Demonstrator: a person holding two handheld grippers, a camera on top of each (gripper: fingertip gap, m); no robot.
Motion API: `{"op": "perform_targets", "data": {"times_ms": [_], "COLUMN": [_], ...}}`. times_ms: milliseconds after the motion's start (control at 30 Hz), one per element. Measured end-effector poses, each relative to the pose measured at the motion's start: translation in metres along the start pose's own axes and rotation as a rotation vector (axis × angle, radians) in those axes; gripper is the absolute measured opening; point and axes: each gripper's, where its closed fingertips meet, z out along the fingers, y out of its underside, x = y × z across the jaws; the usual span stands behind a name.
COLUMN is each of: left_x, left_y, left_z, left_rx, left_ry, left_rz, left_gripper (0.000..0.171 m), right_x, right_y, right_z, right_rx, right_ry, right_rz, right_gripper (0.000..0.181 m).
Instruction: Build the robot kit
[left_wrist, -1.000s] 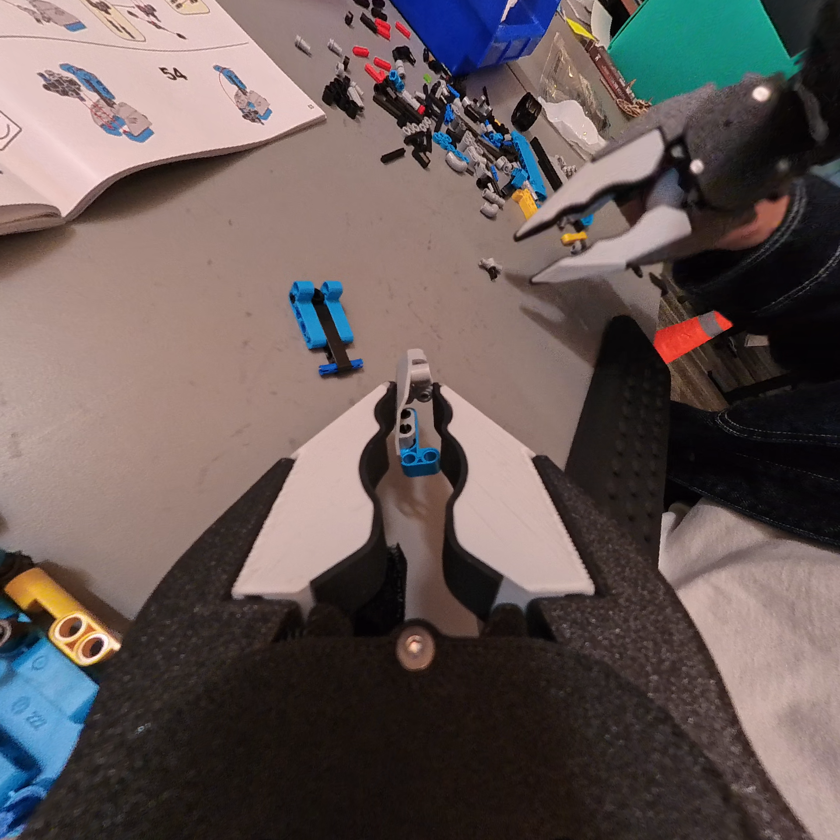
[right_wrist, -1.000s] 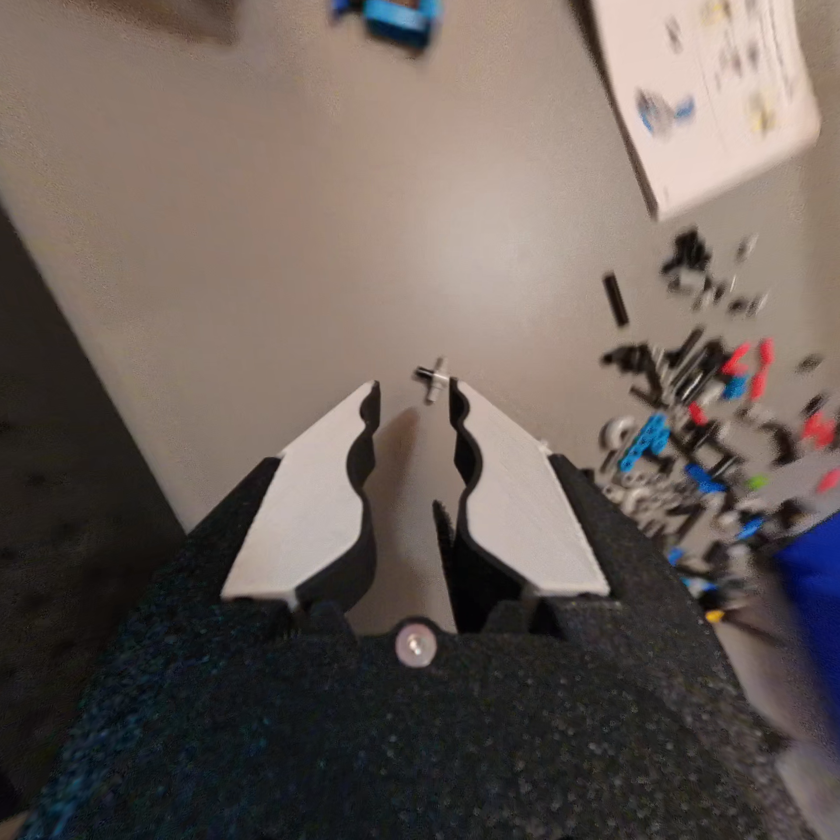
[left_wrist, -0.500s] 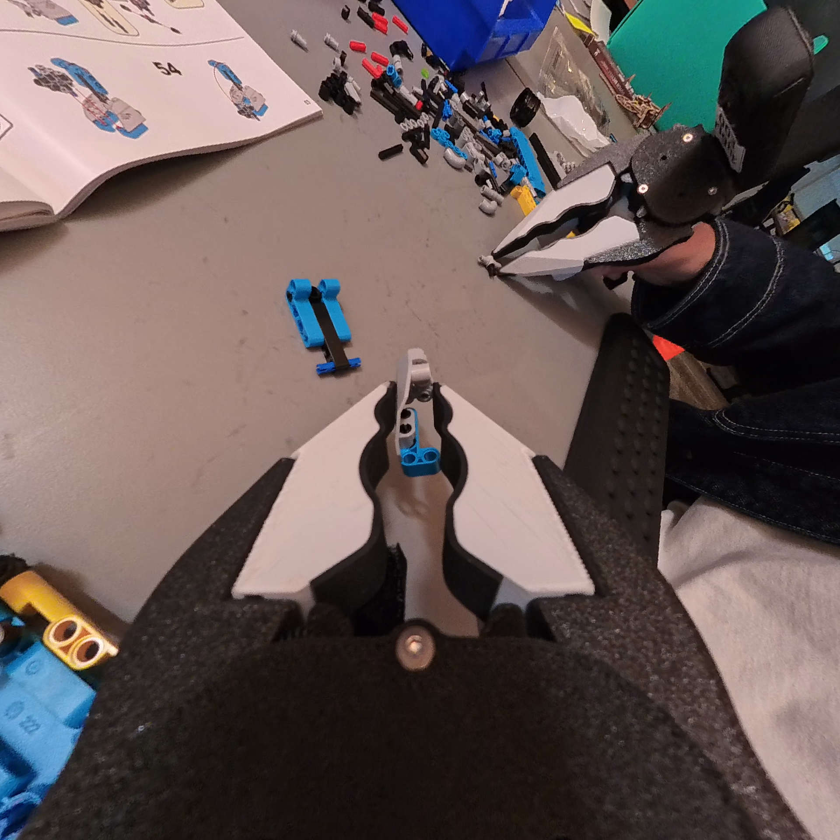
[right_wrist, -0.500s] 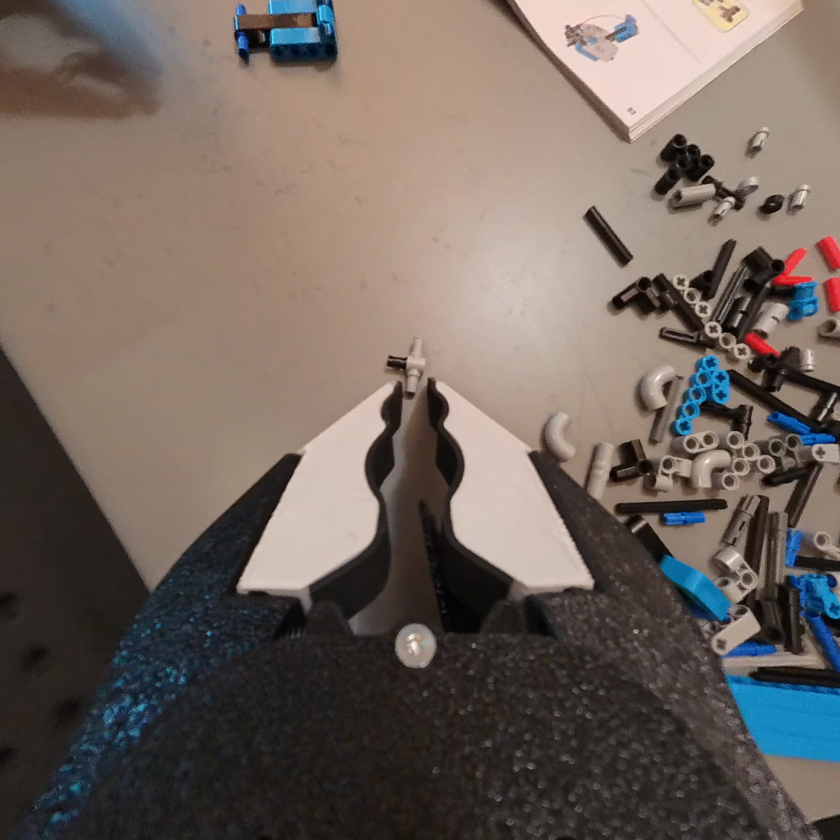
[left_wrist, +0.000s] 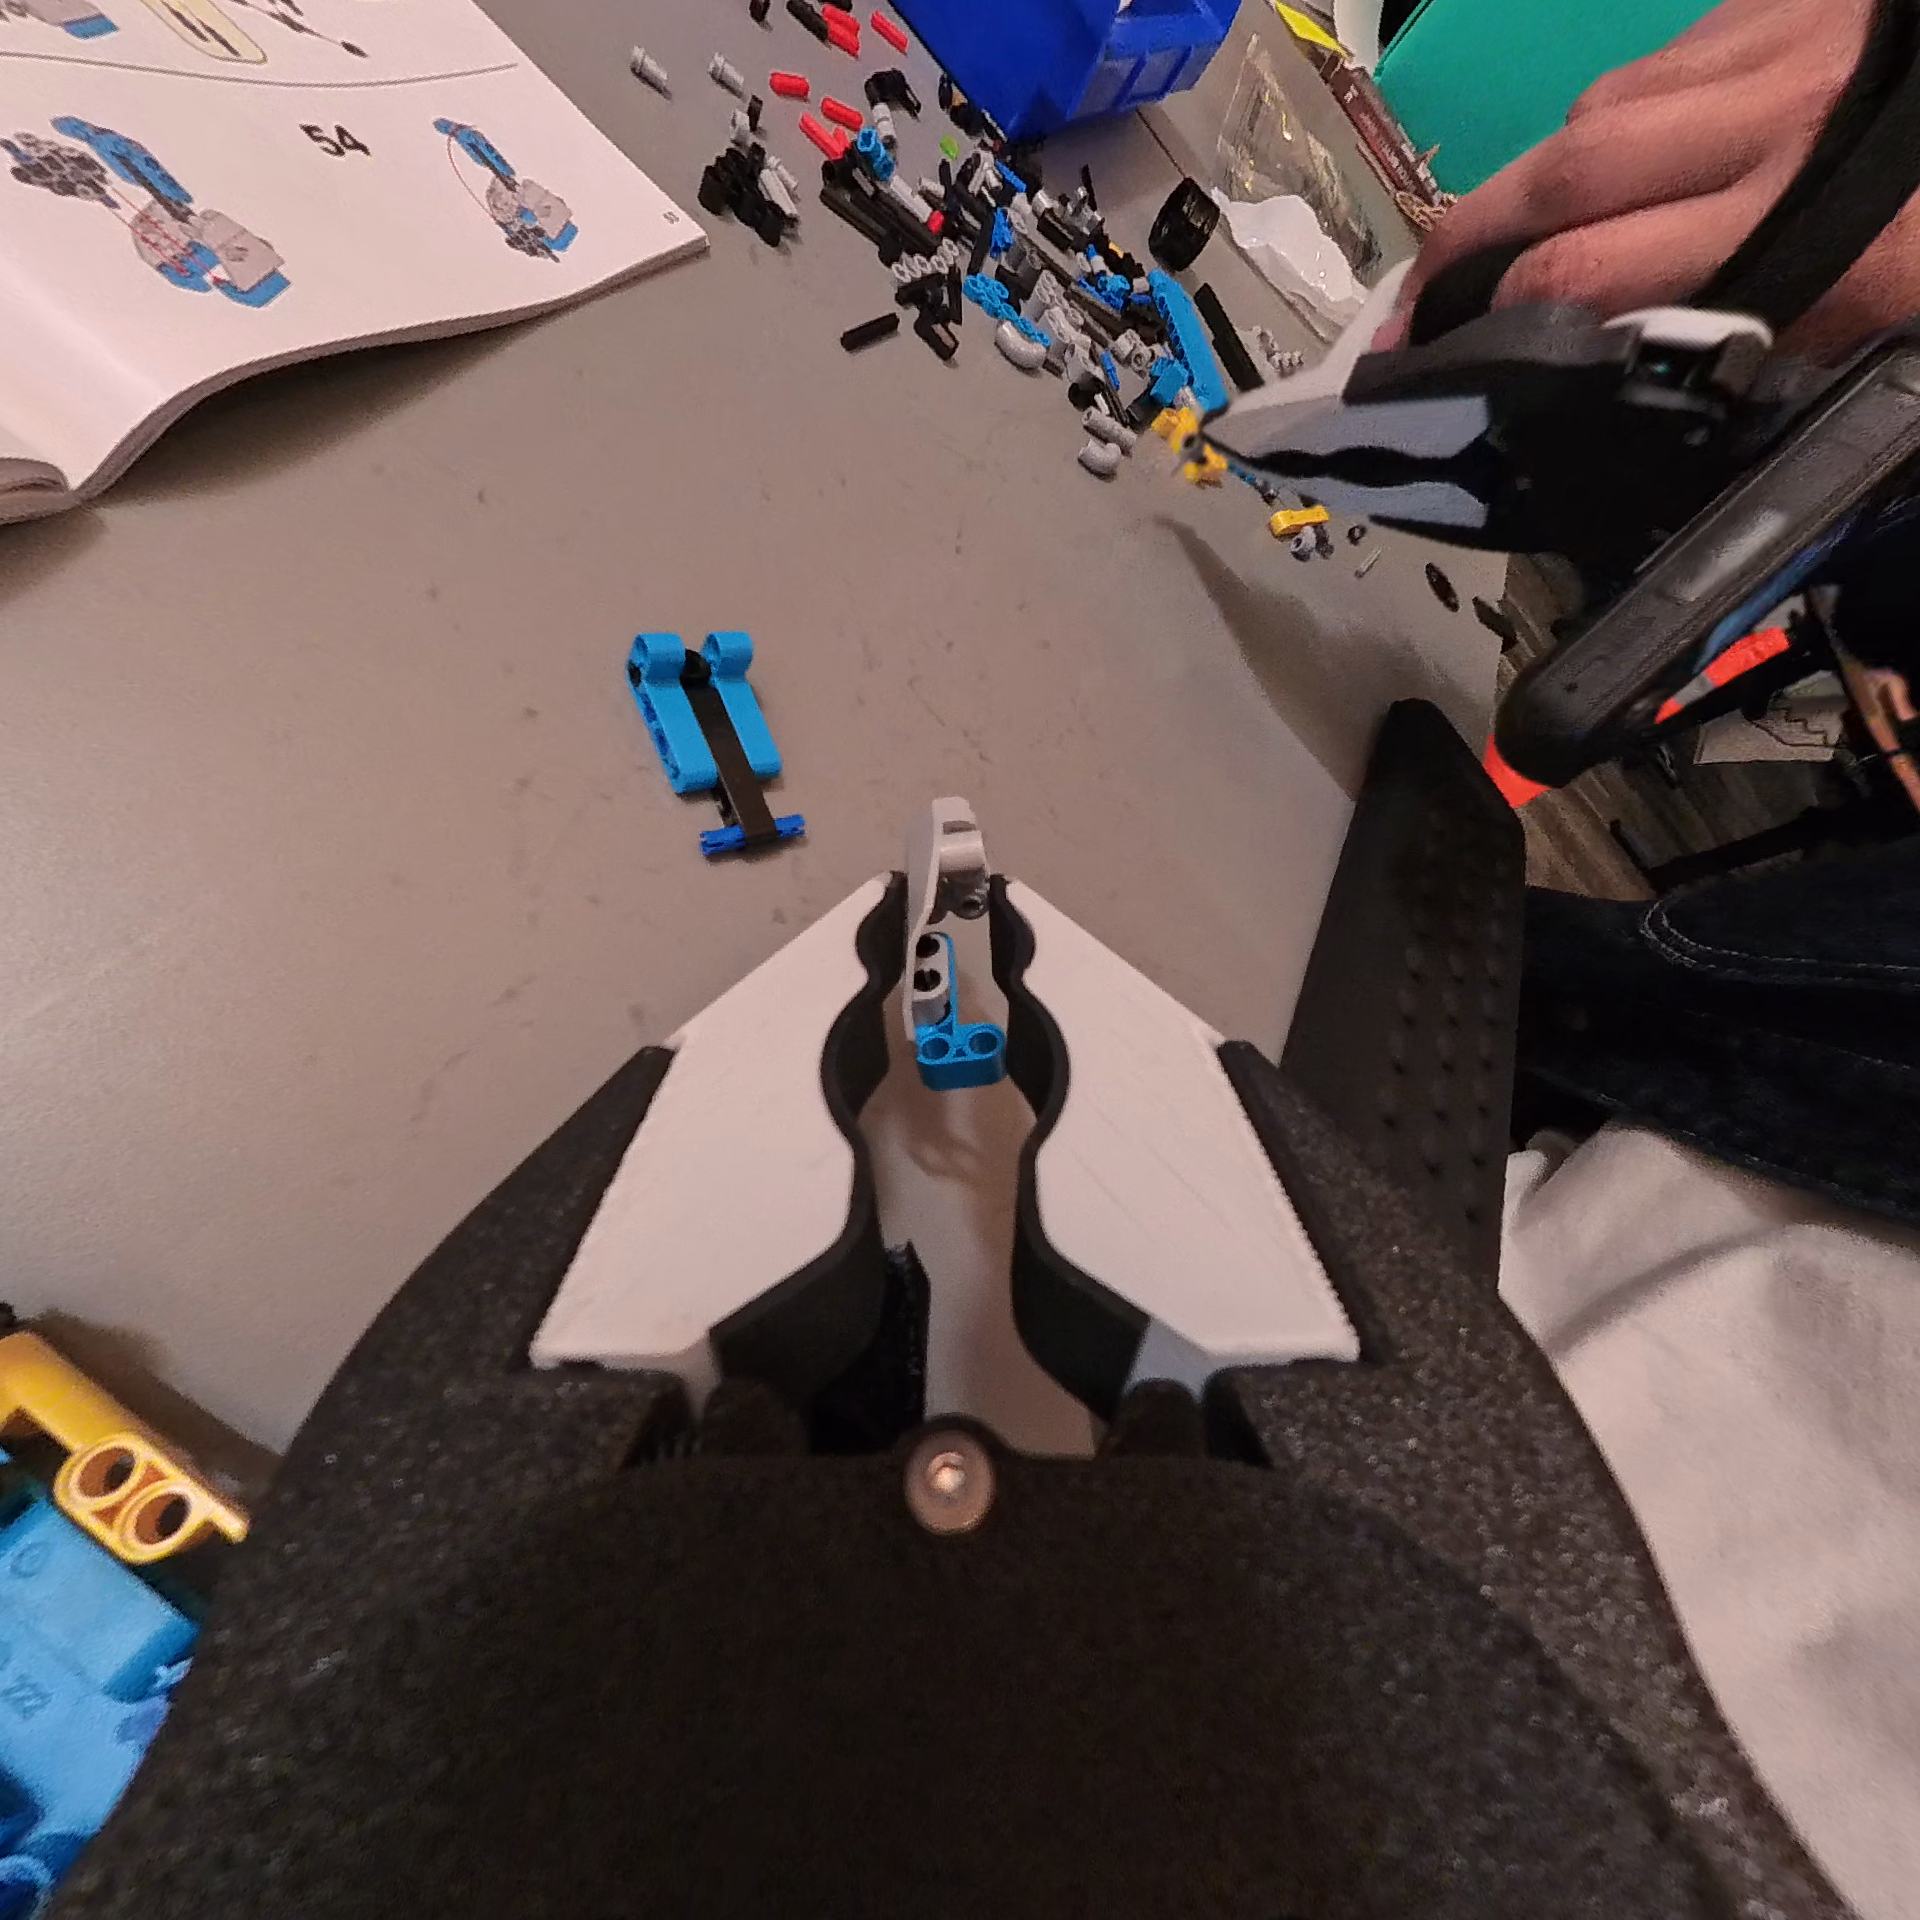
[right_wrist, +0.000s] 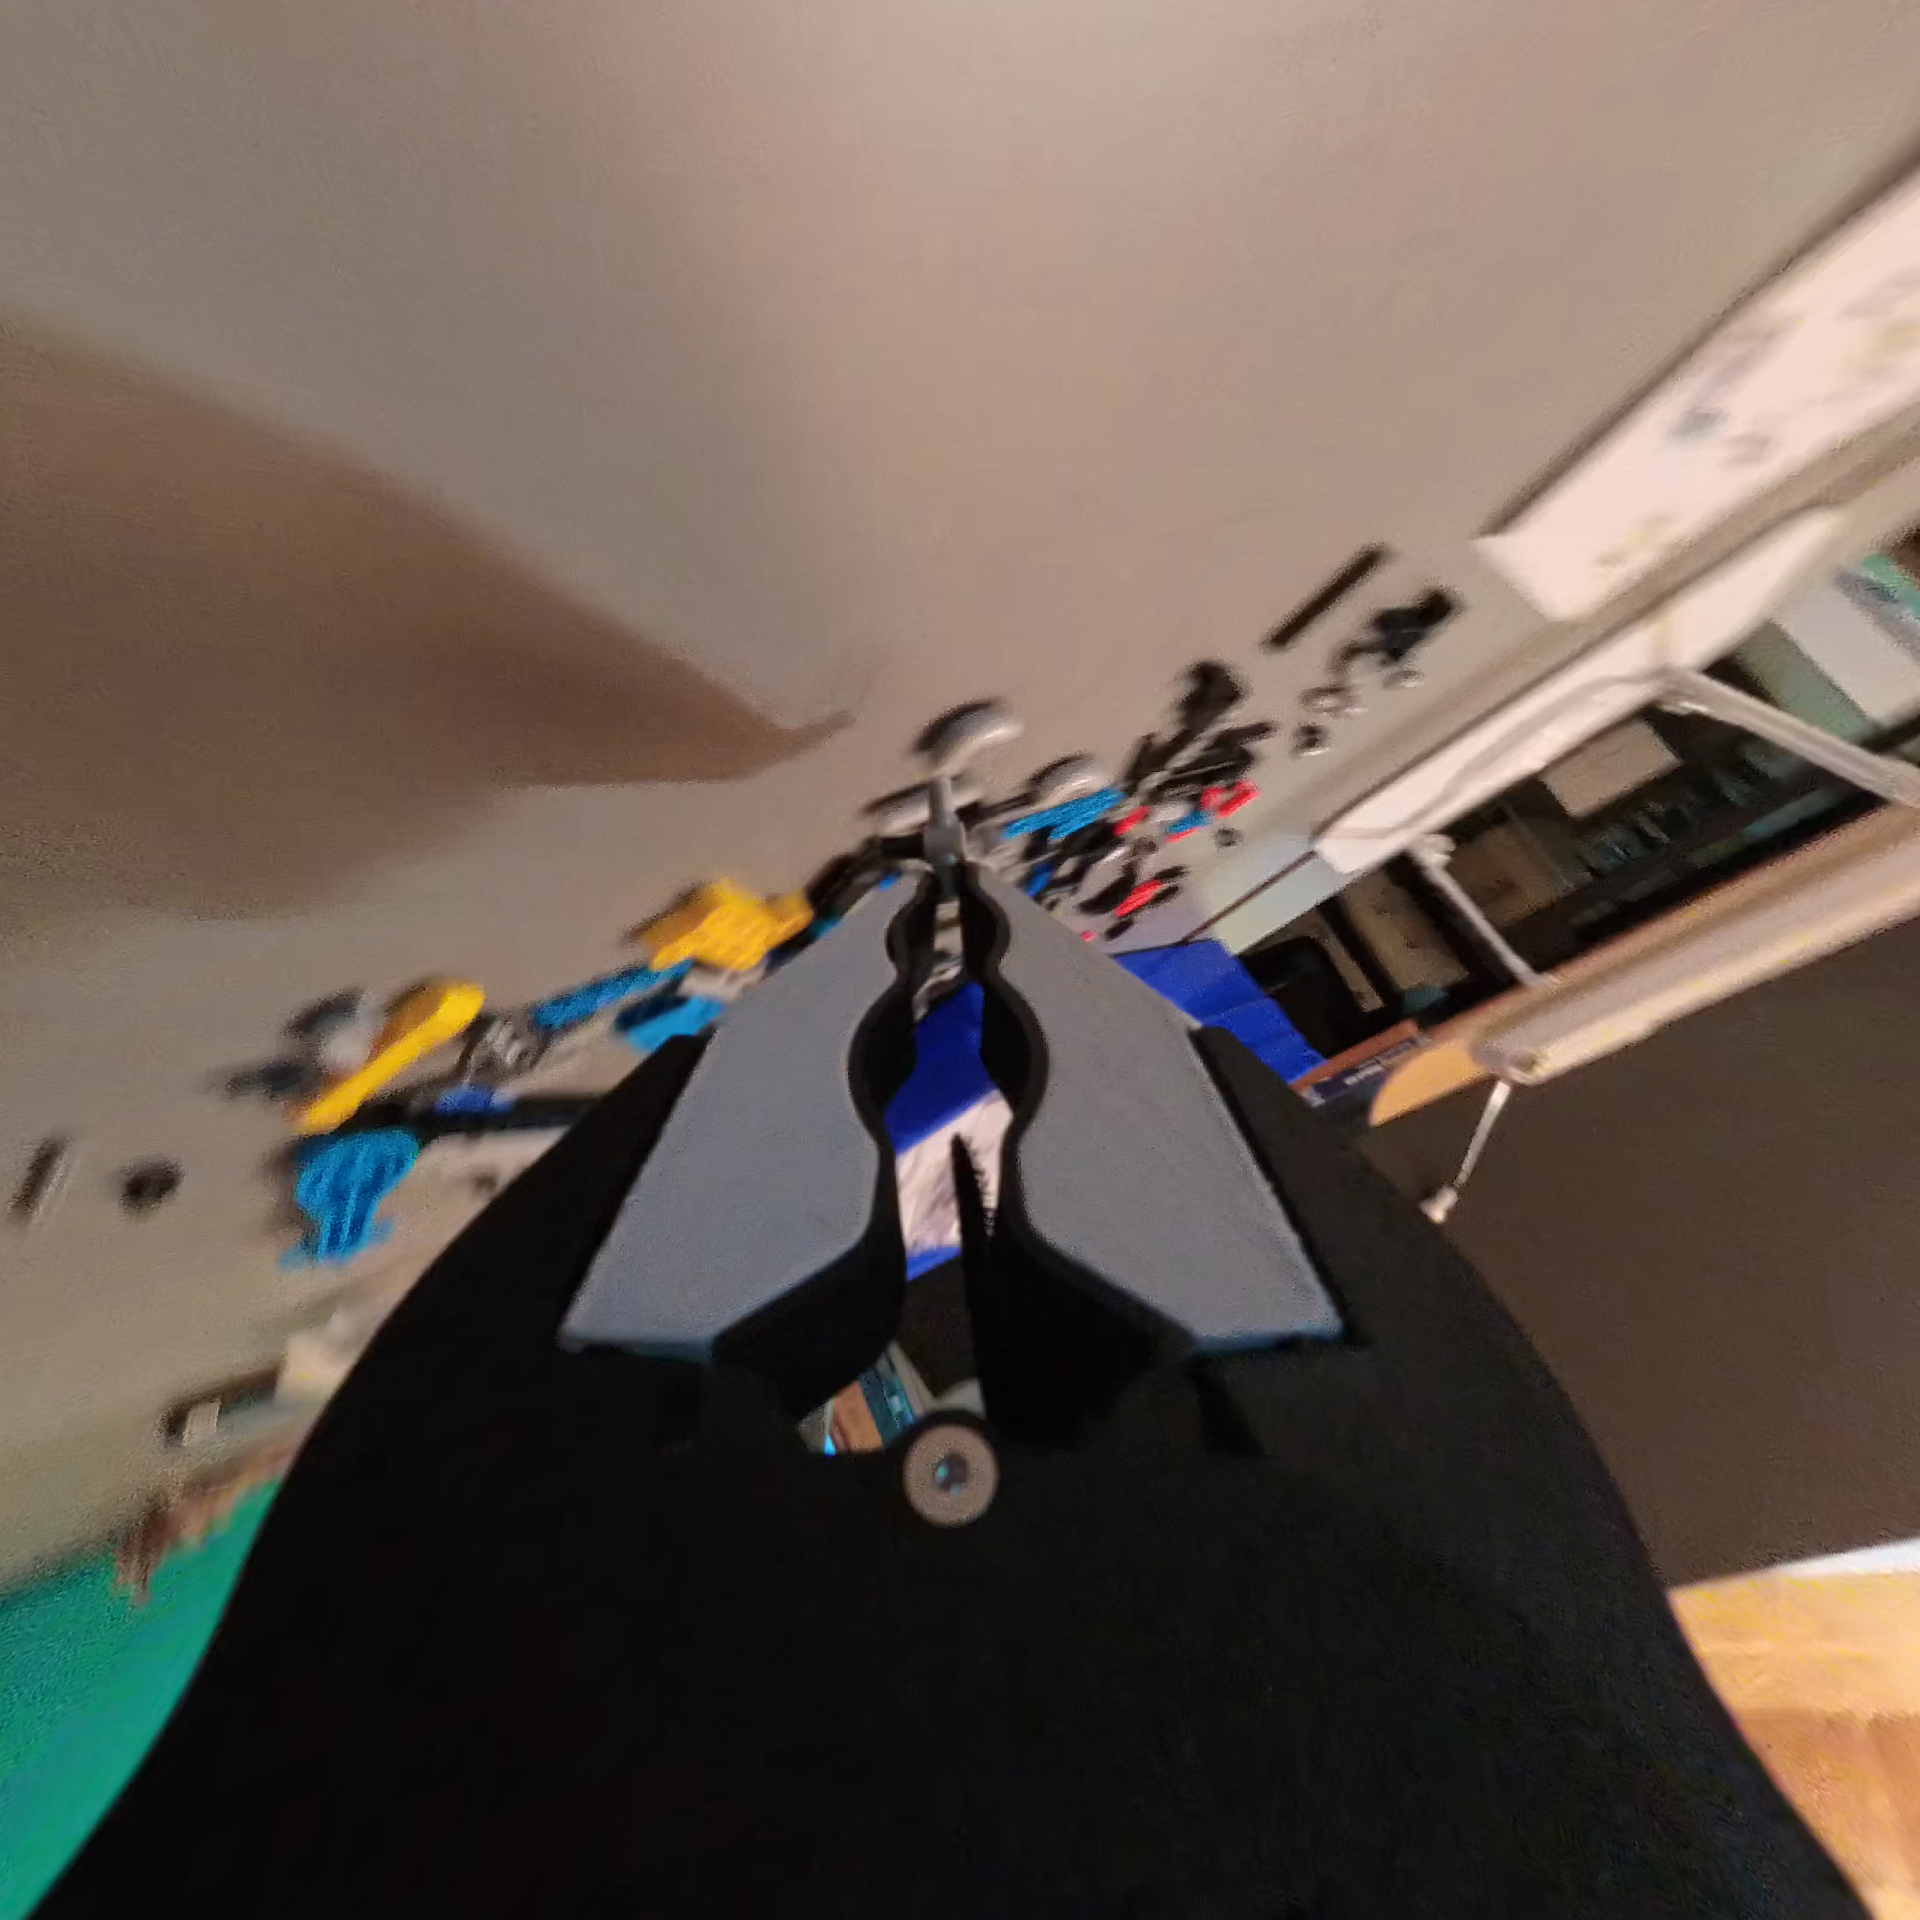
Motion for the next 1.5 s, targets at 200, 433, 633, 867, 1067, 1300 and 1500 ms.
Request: {"op": "perform_targets", "data": {"times_ms": [200,433,633,867,1067,1300,1500], "left_x": [0.0,0.002,0.006,0.009,0.012,0.009,0.009], "left_y": [0.001,0.0,0.0,0.0,0.002,0.003,0.004], "left_z": [0.001,0.0,-0.001,0.0,0.002,0.002,0.003], "left_rx": [-0.005,0.0,0.002,-0.004,-0.012,-0.014,-0.021], "left_ry": [-0.001,0.007,0.019,0.03,0.042,0.033,0.033], "left_rz": [0.005,0.003,0.006,0.01,0.01,0.005,0.006], "left_gripper": [0.016,0.015,0.015,0.015,0.015,0.015,0.015], "right_x": [-0.071,-0.055,-0.056,-0.061,-0.058,-0.057,-0.056], "right_y": [0.008,-0.037,-0.033,-0.007,-0.02,-0.023,-0.021], "right_z": [-0.012,-0.019,-0.026,-0.031,-0.024,-0.015,-0.012], "right_rx": [-0.087,0.124,0.28,0.35,0.544,0.707,0.657], "right_ry": [-0.435,-0.447,-0.413,-0.36,-0.405,-0.596,-0.551], "right_rz": [-0.22,-0.076,0.339,1.415,1.829,1.965,1.882], "right_gripper": [0.003,0.003,0.017,0.023,0.024,0.02,0.026]}}
